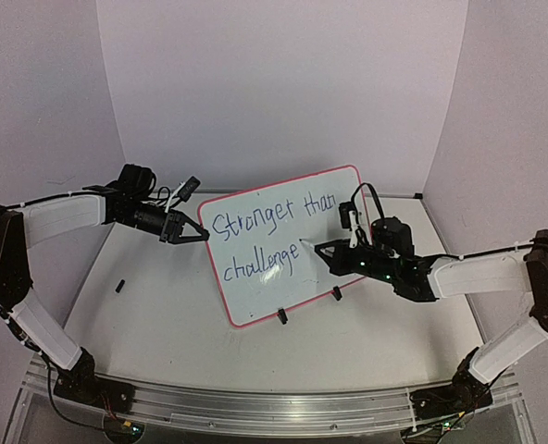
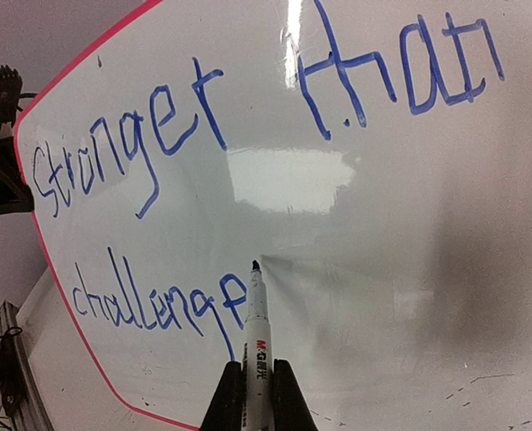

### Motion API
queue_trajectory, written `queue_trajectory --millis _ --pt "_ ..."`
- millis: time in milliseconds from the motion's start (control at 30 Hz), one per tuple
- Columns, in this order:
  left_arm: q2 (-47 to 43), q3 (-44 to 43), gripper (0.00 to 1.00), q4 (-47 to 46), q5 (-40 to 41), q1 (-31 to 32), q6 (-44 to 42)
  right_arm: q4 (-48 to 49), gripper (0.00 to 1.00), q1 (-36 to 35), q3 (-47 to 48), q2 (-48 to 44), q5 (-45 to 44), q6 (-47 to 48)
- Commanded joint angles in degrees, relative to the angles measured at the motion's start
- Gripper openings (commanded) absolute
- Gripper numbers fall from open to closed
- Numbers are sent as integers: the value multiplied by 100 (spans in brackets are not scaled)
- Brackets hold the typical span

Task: Write a sentence on the whiteboard
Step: Write on the whiteboard with the whiteboard.

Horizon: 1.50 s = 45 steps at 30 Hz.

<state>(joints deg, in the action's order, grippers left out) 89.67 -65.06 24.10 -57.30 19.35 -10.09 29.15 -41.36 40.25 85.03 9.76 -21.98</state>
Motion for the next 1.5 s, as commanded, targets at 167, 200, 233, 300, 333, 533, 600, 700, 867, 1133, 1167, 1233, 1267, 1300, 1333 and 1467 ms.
queue_trajectory --millis 167,200,233,300,333,533,600,700,867,1133,1167,1233,1267,1300,1333,1467 --pt "138 -113 0 16 233 192 -354 115 0 40 160 180 -15 77" --pt "138 -115 0 20 235 192 -354 104 0 41 163 180 40 97" --pt "143 -120 0 16 232 192 -355 92 0 39 155 180 95 116" --pt "152 -121 0 16 230 198 -358 62 0 41 139 180 176 132" --pt "151 -121 0 16 231 193 -355 58 0 41 127 180 203 132" --pt "162 -126 0 16 234 194 -359 -5 0 36 -6 154 325 106" --pt "170 -121 0 16 230 192 -354 -19 0 40 -40 151 371 91" --pt "167 -124 0 16 234 193 -359 -31 0 36 -84 100 353 80" --pt "168 -121 0 12 234 196 -354 -98 0 40 -179 -56 56 63" --pt "157 -121 0 16 230 200 -357 -355 0 41 -186 -110 -307 18" --pt "150 -121 0 12 227 200 -352 -369 0 40 -188 -110 -303 18" --pt "155 -121 0 16 232 196 -351 -389 0 39 -199 -118 -264 18" --pt "155 -126 0 16 230 194 -353 -407 0 41 -208 -126 -245 26" --pt "152 -127 0 17 226 199 -348 -420 0 36 -214 -138 -227 29" --pt "156 -122 0 16 224 200 -347 -445 0 36 -218 -149 -213 31" --pt "151 -123 0 16 222 200 -347 -482 0 38 -333 -227 -181 12"
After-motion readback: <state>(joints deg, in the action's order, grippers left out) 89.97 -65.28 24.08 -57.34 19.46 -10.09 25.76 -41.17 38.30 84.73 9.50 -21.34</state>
